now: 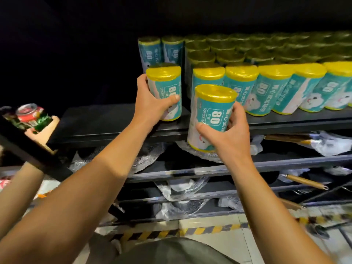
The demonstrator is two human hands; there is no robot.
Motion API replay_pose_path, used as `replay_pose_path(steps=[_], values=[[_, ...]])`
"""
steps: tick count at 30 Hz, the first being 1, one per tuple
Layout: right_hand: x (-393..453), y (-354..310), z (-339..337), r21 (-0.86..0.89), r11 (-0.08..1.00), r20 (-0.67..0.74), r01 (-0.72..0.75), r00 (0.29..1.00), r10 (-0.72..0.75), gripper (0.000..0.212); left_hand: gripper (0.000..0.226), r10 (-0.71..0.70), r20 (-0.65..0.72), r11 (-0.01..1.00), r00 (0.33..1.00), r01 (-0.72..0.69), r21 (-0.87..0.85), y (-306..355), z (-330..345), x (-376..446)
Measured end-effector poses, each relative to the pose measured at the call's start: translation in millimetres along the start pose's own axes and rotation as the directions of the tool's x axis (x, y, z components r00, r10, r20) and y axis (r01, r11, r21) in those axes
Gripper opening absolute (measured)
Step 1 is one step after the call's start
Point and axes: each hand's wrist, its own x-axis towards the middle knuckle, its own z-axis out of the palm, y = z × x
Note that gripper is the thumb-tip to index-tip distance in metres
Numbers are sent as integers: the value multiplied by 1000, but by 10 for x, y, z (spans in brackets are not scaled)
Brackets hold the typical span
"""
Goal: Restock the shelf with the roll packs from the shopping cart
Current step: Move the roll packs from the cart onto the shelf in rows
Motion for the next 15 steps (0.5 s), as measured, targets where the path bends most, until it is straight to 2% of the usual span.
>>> replay_pose_path(steps=[2,8,13,15], values=[[0,4,95,-12,1000,-25,8,1000,-9,67,67,-6,23,1000,1000,6,17,-83,30,156],[-8,30,258,-33,999,-85,20,996,-23,72,61,-35,111,999,993,31,35,-309,114,503],[2,30,362,-35,999,-154,37,987,-42,70,82,-70,122,984,990,49,171,-401,200,736],[15,37,412,-44,998,-177,43,983,-50,68,101,-106,78,971,991,86,221,-422,215,818]])
